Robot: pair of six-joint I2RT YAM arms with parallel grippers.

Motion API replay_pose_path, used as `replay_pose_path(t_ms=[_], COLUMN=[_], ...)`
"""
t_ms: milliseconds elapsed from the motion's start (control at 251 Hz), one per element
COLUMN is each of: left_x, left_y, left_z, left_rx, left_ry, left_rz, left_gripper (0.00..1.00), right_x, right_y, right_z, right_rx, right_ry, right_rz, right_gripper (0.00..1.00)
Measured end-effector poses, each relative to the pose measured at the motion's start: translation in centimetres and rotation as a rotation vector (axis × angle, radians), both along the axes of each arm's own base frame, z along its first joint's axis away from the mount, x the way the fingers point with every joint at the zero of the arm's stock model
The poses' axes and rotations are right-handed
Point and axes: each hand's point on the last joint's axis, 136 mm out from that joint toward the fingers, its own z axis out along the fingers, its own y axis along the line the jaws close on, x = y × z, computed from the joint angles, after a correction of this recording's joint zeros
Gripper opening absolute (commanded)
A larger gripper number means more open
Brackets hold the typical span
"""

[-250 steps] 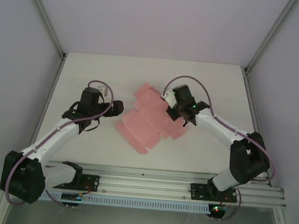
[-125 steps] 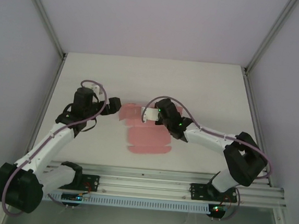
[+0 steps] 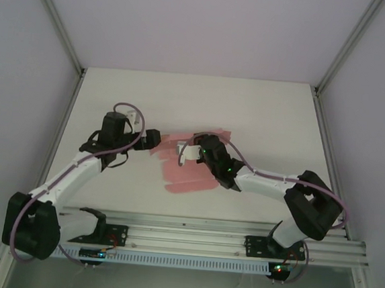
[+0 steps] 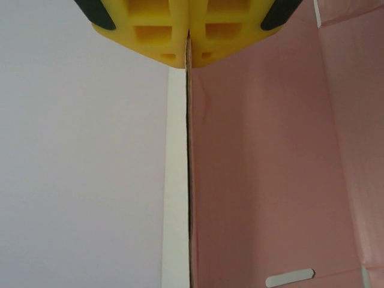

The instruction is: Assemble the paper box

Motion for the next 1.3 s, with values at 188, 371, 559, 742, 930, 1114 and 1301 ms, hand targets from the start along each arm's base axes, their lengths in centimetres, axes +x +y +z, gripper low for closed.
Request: replay_pose_path(t_ms=[188,371,559,742,930,1114,1301], left_x=[-0.4,-0.2,0.5,1.8,2.0,0.8,-0.3], left_y=[-1.6,-3.2,-4.5,-5.8,-6.4,-4.8,-0.9], left_z=[-1.7,-3.0,-3.4,-2.1,-1.0,-0.5,-1.6], left_rx=[0.048,0.102,0.118,0.061,0.02,0.007,-0.069], left_ry=[0.016,0.03,0.01,-0.05,-0.102,-0.12,-0.084], left_rz=[-0.084,-0.15,-0.165,-0.145,-0.148,-0.126,-0.047], left_gripper=[1.0,1.0,1.0,1.0,1.0,1.0,1.0], right_x=[0.0,0.1,0.2,0.2,-0.1,-0.2,0.0], right_y=[-0.4,-0.5,-0.9,-1.4,-2.1,-2.1,-3.4], right_z=[-0.6,-0.7,-1.0,-0.6,0.0,0.2,1.3], right_rx=[0.006,0.031,0.06,0.133,0.202,0.21,0.269], right_ry=[0.04,0.078,0.11,0.139,0.155,0.163,0.194], right_rz=[-0.018,-0.043,-0.073,-0.117,-0.147,-0.137,-0.151], right_gripper=[0.0,0.0,0.0,0.0,0.0,0.0,0.0])
